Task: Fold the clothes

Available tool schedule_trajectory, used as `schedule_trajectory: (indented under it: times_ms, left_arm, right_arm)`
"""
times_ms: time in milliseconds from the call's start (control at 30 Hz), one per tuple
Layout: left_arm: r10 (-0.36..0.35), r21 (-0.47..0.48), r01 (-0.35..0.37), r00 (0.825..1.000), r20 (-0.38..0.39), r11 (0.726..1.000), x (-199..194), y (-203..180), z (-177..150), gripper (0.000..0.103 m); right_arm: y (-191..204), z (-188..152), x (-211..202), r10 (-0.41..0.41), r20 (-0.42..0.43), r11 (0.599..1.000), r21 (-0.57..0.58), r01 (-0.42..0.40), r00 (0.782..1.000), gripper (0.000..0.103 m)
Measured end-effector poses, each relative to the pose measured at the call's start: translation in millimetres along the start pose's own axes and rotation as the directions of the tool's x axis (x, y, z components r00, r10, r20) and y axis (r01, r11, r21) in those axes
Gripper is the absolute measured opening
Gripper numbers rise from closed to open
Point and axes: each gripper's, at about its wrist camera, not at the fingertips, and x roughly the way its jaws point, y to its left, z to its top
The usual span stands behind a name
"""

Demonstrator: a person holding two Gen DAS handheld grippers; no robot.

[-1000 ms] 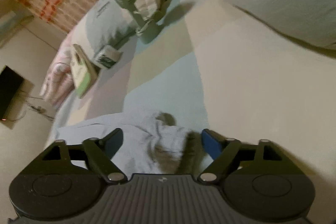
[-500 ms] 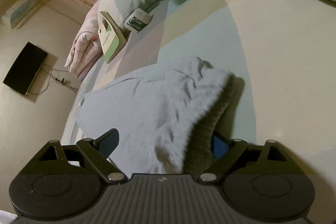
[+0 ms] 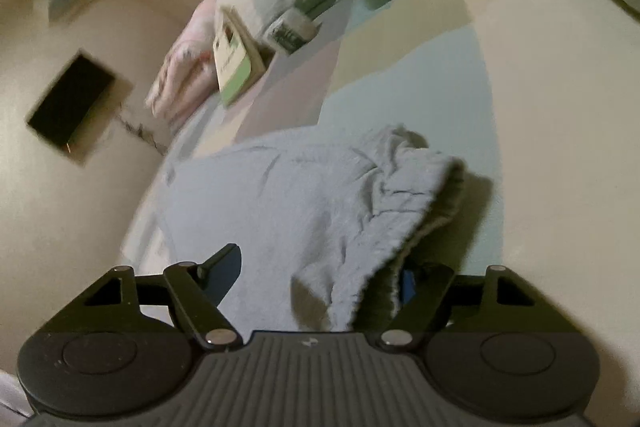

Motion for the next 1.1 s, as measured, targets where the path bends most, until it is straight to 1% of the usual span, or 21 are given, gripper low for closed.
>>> schedule_trajectory:
  times_ms: [67, 100, 133, 167, 200, 267, 367, 500, 600, 700, 833, 967, 1067, 1100]
  left_arm:
    - [0.002, 0.0, -0.002, 1.0, 0.001, 1.0, 0, -1, 0, 0.102]
    - [0.002, 0.0, -0.002, 1.0, 0.001, 1.0, 0, -1, 0, 0.102]
    - [0.001, 0.001, -0.001, 1.0, 0.002, 1.0, -1, -1, -1, 0.102]
    - [0.001, 0.001, -0.001, 1.0, 0.003, 1.0, -1, -1, -1, 0.102]
    - [0.001, 0.002, -0.001, 1.0, 0.004, 1.0, -1, -1, -1, 0.102]
    - [0.0, 0.002, 0.0, 1.0, 0.005, 1.0, -1, -1, -1, 0.102]
    - [0.0, 0.003, 0.0, 1.0, 0.008, 1.0, -1, -1, -2, 0.102]
    - [-0.001, 0.006, 0.001, 1.0, 0.007, 1.0, -1, -1, -1, 0.102]
    - [-0.002, 0.008, 0.002, 1.0, 0.003, 1.0, -1, -1, 0, 0.102]
    - [-0.002, 0.011, 0.002, 1.0, -0.001, 1.0, -2, -1, 1, 0.102]
    - [-0.003, 0.015, 0.003, 1.0, -0.006, 1.0, -2, 0, 3, 0.102]
    - [0.016, 0.035, -0.016, 1.0, -0.009, 0.999, -3, 0, 6, 0.102]
    - [0.024, 0.05, -0.024, 1.0, -0.007, 0.998, -6, 0, 8, 0.102]
    - [0.024, 0.058, -0.024, 1.0, -0.005, 0.998, -7, 1, 9, 0.102]
  right_arm:
    - [-11, 7, 3, 0.012, 0.02, 0.998, 0.062, -0.013, 1.0, 0.066]
    - [-17, 10, 3, 0.009, 0.025, 0.996, 0.086, -0.011, 1.0, 0.053]
    - [-22, 11, 4, 0.002, 0.027, 0.994, 0.106, -0.005, 1.0, 0.039]
    - [-28, 11, 4, -0.007, 0.028, 0.992, 0.126, 0.004, 1.0, 0.031]
    - [-33, 10, 3, -0.007, 0.031, 0.989, 0.146, 0.002, 1.0, 0.018]
    - [-38, 9, 2, -0.004, 0.034, 0.986, 0.169, -0.002, 0.999, 0.017]
    - [-34, 10, 5, -0.02, 0.031, 0.987, 0.16, 0.014, 0.999, 0.018]
    - [-32, 7, 7, -0.03, 0.051, 0.989, 0.149, 0.022, 0.998, 0.017]
    - [-22, 3, 8, -0.075, 0.068, 0.992, 0.102, 0.068, 0.995, 0.016]
    - [-6, 1, 7, -0.147, 0.082, 0.989, 0.027, 0.145, 0.986, 0.016]
    - [17, -3, 4, -0.236, 0.112, 0.966, -0.078, 0.245, 0.965, 0.016]
    - [44, -6, -4, -0.284, 0.158, 0.93, -0.193, 0.312, 0.946, 0.017]
    - [67, -8, -7, -0.31, 0.182, 0.894, -0.278, 0.352, 0.933, 0.017]
    - [73, -9, -8, -0.312, 0.184, 0.886, -0.297, 0.355, 0.932, 0.017]
